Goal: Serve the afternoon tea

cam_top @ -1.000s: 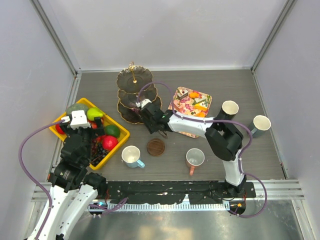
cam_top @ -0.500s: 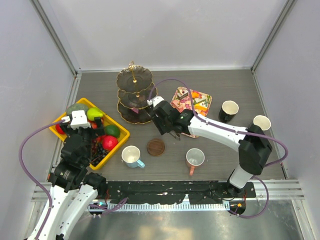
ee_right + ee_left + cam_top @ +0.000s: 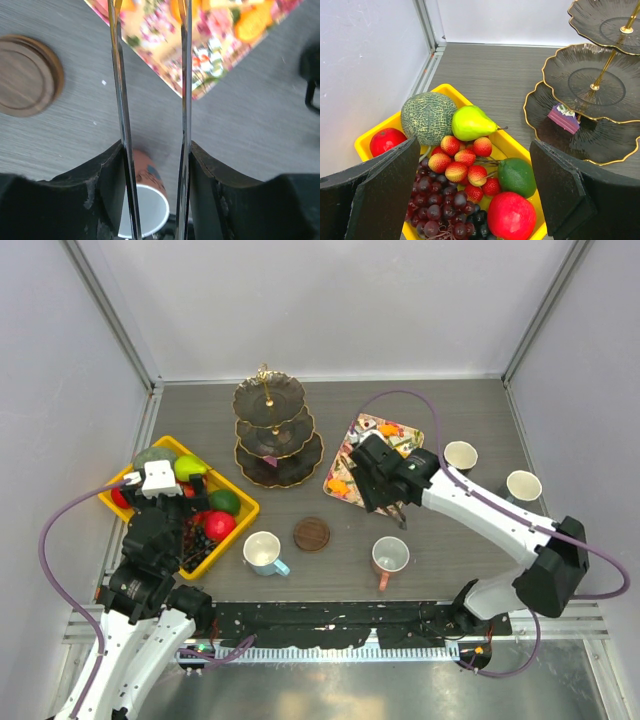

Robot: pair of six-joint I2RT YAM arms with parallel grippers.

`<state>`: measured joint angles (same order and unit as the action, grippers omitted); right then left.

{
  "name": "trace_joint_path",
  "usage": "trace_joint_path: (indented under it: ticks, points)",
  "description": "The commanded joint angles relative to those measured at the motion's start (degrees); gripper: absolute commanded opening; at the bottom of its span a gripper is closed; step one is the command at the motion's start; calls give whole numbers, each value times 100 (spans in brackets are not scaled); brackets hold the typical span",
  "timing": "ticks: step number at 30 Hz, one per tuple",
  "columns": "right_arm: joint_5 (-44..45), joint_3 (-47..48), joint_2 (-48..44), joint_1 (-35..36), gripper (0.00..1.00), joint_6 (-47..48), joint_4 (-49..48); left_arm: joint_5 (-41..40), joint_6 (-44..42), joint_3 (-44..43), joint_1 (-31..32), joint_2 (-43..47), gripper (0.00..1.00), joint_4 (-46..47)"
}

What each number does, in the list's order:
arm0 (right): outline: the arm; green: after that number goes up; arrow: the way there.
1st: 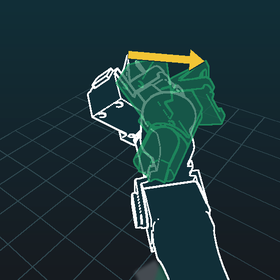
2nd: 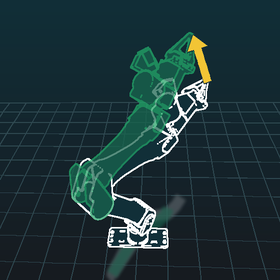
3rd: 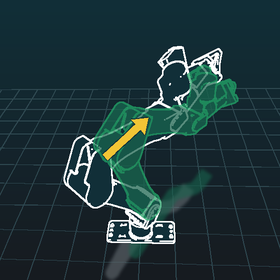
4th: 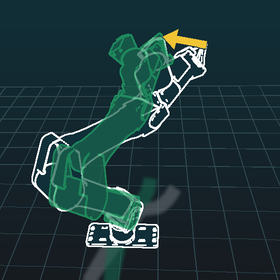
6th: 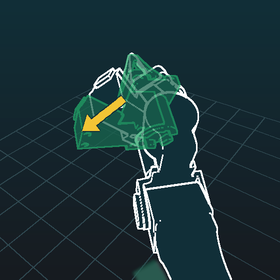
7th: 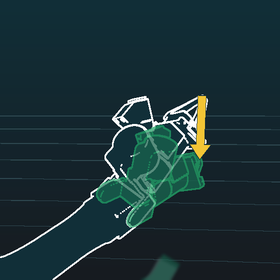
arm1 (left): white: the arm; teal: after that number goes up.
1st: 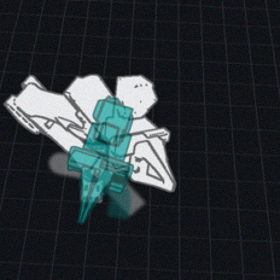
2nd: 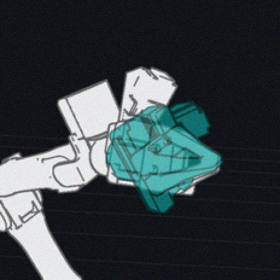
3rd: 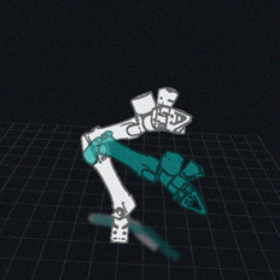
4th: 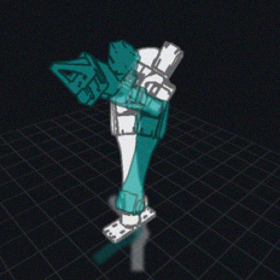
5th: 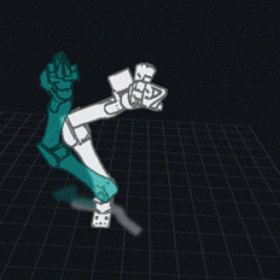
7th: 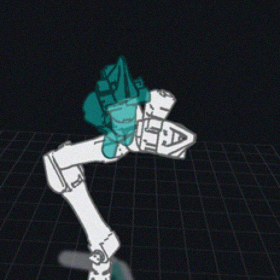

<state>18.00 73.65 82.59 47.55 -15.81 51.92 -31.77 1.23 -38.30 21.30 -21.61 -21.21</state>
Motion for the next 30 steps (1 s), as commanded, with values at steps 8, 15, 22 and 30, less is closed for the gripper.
trace_joint_path:
  ticks: [8,15,22,30]
  points:
    - [-577,-825,-1051,-1309,52,-625,1180,153,61,-2,-29,-37,99,311]
    - [-1113,-1045,-1016,-1529,52,-615,996,189,87,-2,-29,-37,99,302]
    - [-1255,-1229,-990,-1591,54,-739,794,241,87,-19,-29,-63,99,311]
    - [-1466,-1169,-780,-1600,54,-432,486,250,88,-10,-29,-54,99,302]
